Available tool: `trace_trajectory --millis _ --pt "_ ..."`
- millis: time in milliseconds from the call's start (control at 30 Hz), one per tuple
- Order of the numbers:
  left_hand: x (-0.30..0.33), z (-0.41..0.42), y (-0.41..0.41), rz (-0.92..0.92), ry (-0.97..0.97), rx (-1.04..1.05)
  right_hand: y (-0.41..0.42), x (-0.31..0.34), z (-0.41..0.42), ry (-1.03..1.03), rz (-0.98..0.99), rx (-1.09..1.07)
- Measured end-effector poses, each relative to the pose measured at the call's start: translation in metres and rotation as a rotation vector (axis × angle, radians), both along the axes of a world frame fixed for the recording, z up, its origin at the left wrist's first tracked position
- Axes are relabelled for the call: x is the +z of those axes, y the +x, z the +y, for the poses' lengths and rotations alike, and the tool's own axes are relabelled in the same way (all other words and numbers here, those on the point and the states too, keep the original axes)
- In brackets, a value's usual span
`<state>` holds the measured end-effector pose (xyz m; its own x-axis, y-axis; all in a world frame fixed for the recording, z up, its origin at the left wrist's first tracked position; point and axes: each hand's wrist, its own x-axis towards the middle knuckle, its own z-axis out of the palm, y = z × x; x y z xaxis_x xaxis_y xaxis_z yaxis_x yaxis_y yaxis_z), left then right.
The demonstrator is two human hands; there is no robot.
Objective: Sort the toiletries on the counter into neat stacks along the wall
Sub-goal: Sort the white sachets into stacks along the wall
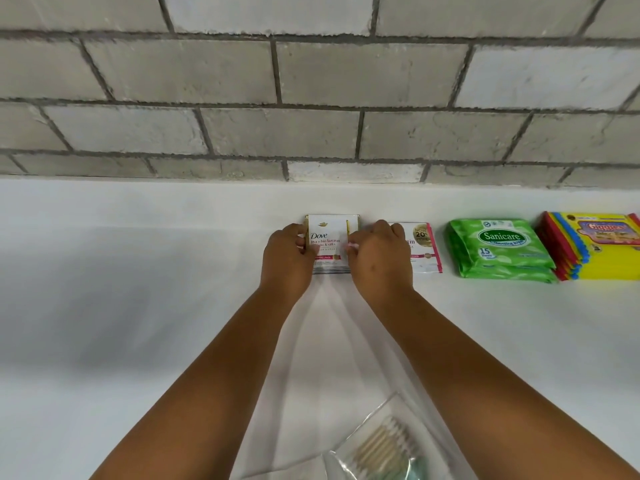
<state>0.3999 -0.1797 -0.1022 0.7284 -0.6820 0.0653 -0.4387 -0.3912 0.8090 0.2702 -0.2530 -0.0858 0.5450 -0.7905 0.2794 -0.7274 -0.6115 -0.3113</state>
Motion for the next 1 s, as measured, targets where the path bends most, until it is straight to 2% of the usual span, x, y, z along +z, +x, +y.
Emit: trace_trajectory --millis 200,433,567,633,833,1000 --pt "0.01 0.01 -0.006 -0.012 0.026 -0.019 -0.007 0.007 0.012 -0.066 -0.032 0.018" --pt "0.032 0.065 -0.039 -0.117 0.038 -0.069 -0.036 0.023 0.061 0.059 -0.082 0.074" --pt "0.044 0.12 -0.068 -0.094 0.088 -0.093 -0.069 0.027 0.107 0.209 -0.107 0.112" --pt "0.046 0.152 -0.081 -0.102 0.146 -0.16 -0.087 0.025 0.129 0.221 -0.116 0.169" --pt "0.042 0.241 -0.115 -0.027 0.26 -0.212 -0.138 0.028 0.202 0.308 -0.077 0.259" --pt "0.035 0.281 -0.129 -0.063 0.353 -0.24 -0.158 0.021 0.241 0.353 0.167 0.303"
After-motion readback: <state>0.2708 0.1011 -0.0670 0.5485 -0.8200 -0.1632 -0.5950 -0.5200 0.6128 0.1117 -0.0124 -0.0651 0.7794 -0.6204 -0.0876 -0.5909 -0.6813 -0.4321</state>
